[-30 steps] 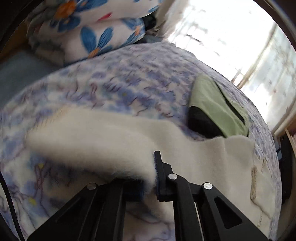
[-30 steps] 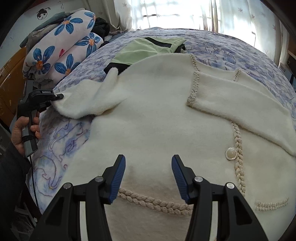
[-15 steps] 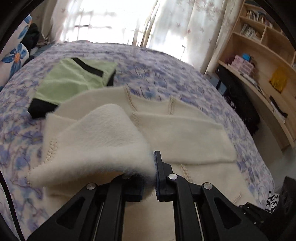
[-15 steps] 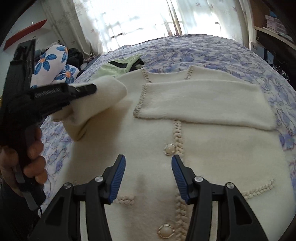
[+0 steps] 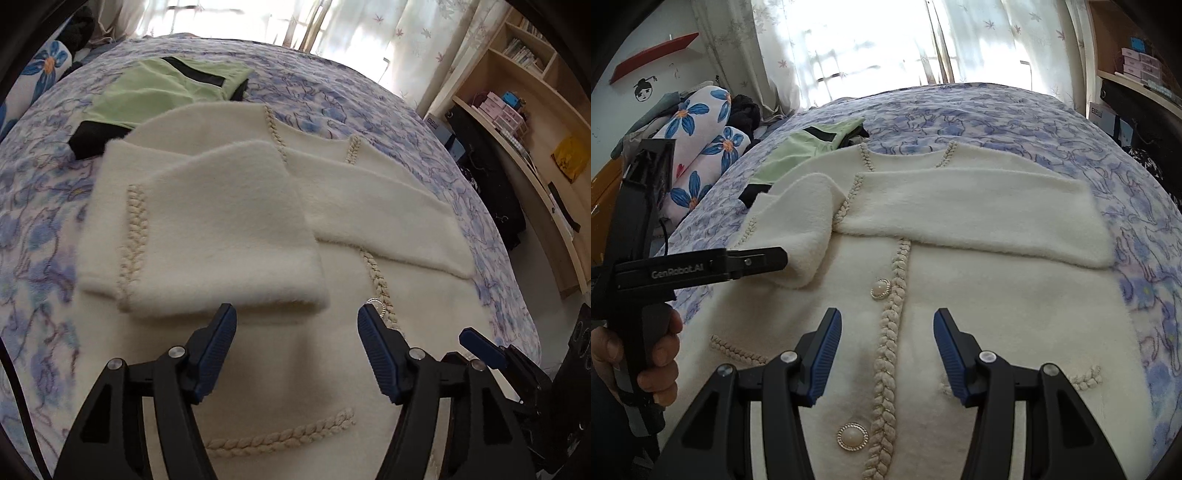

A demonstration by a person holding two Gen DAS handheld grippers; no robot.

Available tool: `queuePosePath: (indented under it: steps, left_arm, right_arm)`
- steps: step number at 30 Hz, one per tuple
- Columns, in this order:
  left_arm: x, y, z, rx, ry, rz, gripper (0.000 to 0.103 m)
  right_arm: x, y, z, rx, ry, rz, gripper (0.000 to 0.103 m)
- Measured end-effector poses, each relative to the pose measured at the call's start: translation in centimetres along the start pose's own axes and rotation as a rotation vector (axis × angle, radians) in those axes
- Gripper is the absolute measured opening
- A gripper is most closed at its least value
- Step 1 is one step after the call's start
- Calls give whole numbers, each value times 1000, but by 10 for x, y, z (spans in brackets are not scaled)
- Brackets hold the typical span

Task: Fold large clothes

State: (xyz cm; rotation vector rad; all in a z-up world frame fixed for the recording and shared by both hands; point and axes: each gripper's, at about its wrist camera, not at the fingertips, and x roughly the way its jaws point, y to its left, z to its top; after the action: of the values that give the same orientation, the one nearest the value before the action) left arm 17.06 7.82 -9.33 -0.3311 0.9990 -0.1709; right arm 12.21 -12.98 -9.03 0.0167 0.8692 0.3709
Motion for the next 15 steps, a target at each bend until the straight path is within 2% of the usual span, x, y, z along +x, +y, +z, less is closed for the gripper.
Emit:
queuePosePath:
  steps: [6, 11, 15]
  left_arm:
    - [-39, 56, -20, -92, -42, 105, 67]
    - [-42, 100, -39, -203, -8, 148, 67]
    - [-40, 115, -45, -229, -6, 168, 67]
  right_arm:
    - [5, 44, 12, -167, -40, 41, 57]
    - [21, 92, 22, -379, -63, 39, 58]
    - [43, 128, 29, -529, -55, 27, 58]
